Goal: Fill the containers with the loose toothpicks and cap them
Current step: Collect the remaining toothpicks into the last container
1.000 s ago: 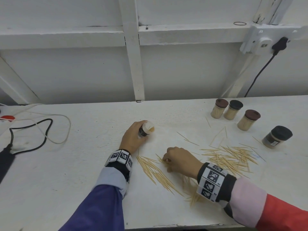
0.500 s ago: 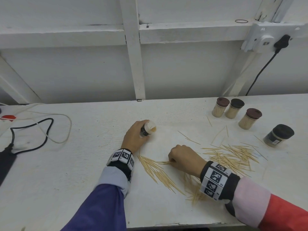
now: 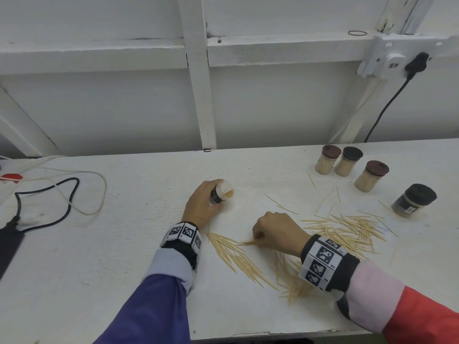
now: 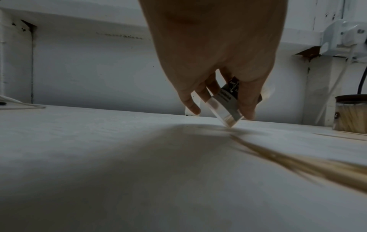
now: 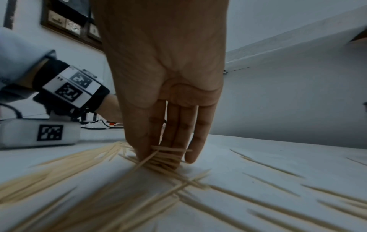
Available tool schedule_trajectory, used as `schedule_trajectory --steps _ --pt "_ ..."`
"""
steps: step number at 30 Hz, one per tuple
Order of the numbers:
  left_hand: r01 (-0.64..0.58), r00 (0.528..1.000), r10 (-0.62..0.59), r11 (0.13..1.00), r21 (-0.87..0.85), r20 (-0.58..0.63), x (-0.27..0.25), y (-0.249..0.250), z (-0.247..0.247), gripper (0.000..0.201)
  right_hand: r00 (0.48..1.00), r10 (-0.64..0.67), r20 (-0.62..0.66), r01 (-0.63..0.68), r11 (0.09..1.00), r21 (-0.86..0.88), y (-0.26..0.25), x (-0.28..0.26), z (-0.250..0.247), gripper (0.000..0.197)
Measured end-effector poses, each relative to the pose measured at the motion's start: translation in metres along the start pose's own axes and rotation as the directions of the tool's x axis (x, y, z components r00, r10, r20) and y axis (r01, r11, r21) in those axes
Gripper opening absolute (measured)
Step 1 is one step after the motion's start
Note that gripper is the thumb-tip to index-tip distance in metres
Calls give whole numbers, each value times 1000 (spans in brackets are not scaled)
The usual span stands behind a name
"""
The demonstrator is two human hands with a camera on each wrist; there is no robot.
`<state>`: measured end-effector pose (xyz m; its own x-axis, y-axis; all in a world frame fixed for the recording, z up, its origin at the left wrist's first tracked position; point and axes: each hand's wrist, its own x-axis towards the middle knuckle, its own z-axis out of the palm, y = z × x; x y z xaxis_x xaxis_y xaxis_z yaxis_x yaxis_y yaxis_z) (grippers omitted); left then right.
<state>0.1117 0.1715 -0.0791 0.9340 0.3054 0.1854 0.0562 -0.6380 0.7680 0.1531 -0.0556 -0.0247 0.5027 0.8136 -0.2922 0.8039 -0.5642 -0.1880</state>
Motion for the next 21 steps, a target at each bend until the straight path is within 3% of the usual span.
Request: schedule_trajectory --steps 6,13,17,21 --pt "1 1000 -1 1000 5 4 -1 2 1 58 999 28 -44 -20 986 164 7 7 -22 10" --pt "-1 1000 1 1000 4 15 -1 5 2 58 983 153 -96 -105 916 388 22 39 -54 9" --pt "4 1000 -4 1000 7 10 -1 5 2 58 976 184 -121 -128 921 367 17 58 -62 10" --pt "9 1000 -10 1000 25 16 -2 5 1 59 979 159 -130 -125 964 236 2 77 -66 13"
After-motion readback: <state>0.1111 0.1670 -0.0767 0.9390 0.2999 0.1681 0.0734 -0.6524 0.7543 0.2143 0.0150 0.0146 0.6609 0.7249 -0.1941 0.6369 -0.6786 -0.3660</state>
